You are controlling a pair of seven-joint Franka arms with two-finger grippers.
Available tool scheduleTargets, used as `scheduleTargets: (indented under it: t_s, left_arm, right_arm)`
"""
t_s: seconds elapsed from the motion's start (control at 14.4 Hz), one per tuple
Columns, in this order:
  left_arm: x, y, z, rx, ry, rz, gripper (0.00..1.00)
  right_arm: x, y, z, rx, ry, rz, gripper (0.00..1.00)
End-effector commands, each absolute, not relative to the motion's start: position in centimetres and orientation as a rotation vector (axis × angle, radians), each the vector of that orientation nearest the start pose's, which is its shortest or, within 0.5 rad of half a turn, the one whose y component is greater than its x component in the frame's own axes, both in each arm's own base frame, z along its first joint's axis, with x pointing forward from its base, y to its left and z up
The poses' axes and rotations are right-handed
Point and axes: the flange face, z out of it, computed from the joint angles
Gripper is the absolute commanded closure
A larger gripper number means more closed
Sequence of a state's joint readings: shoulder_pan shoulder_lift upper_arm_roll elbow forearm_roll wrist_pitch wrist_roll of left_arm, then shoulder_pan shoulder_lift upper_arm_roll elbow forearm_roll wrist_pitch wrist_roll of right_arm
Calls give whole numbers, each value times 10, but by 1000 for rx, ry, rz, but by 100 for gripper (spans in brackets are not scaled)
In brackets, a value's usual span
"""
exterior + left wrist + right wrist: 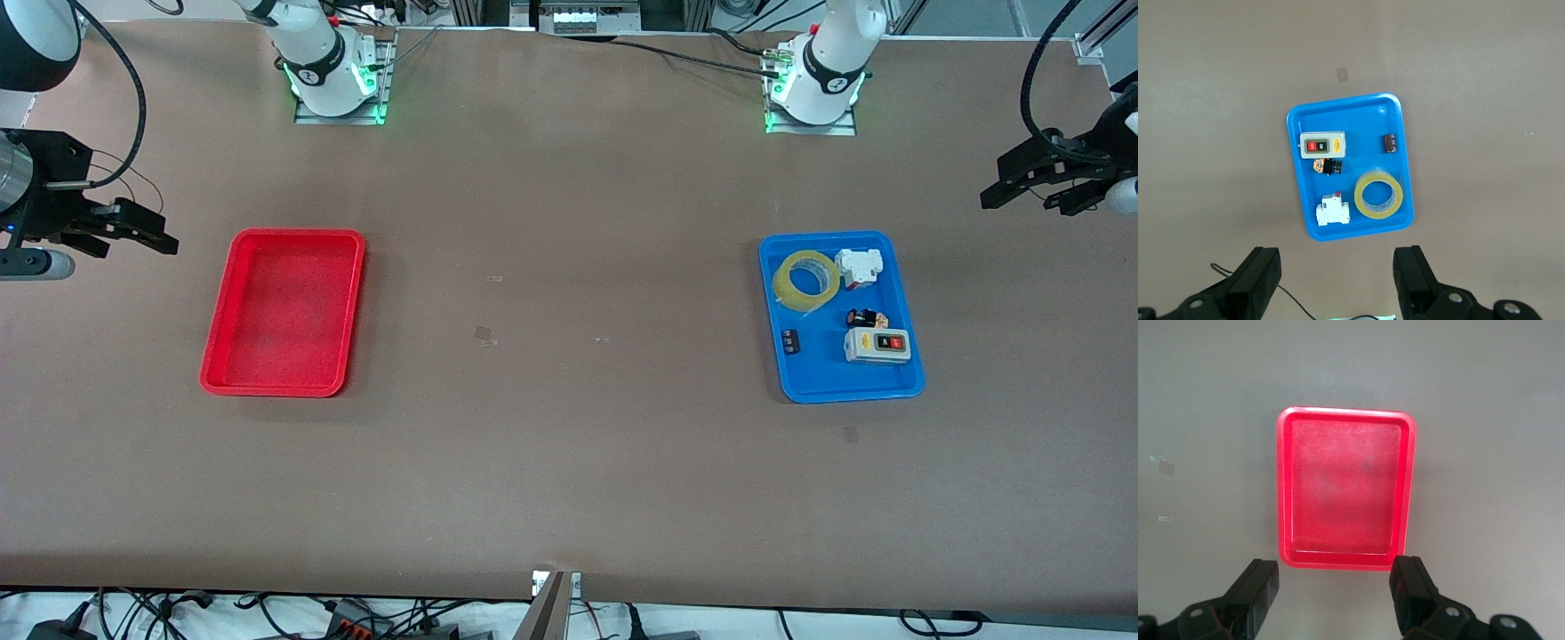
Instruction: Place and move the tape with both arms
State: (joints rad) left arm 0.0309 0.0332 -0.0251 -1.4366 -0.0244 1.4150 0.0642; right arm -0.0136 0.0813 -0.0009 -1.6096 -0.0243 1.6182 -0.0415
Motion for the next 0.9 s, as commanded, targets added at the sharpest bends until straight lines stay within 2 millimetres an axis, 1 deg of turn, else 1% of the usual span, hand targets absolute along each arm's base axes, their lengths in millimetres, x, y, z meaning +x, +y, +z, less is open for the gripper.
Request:
scheduleTargets:
  t_s: [0.0, 0.35, 0.56, 0.63, 0.7, 0.83]
  left_arm:
    - [540, 3, 658, -3161, 114, 105, 0]
    - [536, 4, 650, -3161, 108, 134, 0]
    - [536, 3, 649, -3160, 111, 142, 0]
    - [538, 3, 644, -3160, 111, 151, 0]
    - [539, 3, 627, -3159, 112, 202, 0]
    - [541, 2, 575, -3156, 126, 270, 0]
  right_arm:
    - [570, -12, 574, -3148, -45, 104, 0]
    - [570, -11, 573, -3149, -50, 100, 0]
    - [571, -11, 574, -3149, -47, 97, 0]
    - [571, -11, 573, -3149, -50, 100, 0]
    - [571, -11, 574, -3149, -47, 97, 0]
    - [571, -11, 573, -3149, -47, 100, 0]
